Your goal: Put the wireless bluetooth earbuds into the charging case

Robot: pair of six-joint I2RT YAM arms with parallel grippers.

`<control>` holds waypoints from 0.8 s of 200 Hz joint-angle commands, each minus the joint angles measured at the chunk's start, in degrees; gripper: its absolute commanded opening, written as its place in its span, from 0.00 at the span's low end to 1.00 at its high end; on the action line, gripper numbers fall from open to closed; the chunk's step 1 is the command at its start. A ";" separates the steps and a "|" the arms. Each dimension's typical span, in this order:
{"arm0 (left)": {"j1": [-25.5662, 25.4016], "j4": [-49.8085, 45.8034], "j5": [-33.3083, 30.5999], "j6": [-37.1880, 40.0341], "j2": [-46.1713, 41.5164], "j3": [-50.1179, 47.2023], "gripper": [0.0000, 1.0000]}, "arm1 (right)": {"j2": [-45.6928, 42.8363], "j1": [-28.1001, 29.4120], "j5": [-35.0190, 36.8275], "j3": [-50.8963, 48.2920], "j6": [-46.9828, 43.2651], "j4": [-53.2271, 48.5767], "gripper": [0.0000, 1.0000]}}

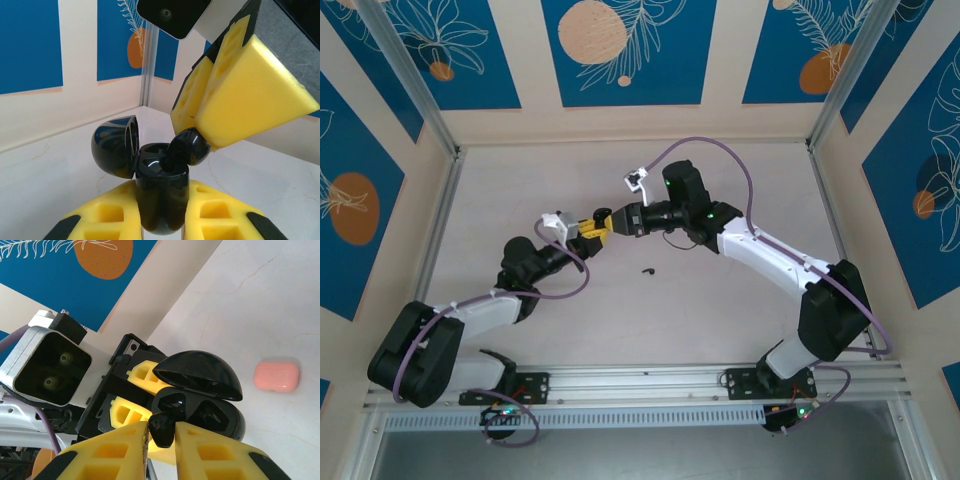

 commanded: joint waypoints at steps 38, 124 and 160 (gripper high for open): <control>-0.67 1.92 1.34 -0.39 0.19 1.20 0.00 | 1.62 1.02 -0.49 2.82 1.33 1.41 0.21; -0.71 0.88 1.09 -0.06 -0.14 1.12 0.00 | 1.49 1.20 -0.80 2.91 2.04 2.57 0.28; -0.71 0.62 0.93 -0.05 -0.23 1.07 0.00 | 0.44 1.29 -0.33 2.53 2.22 2.64 0.28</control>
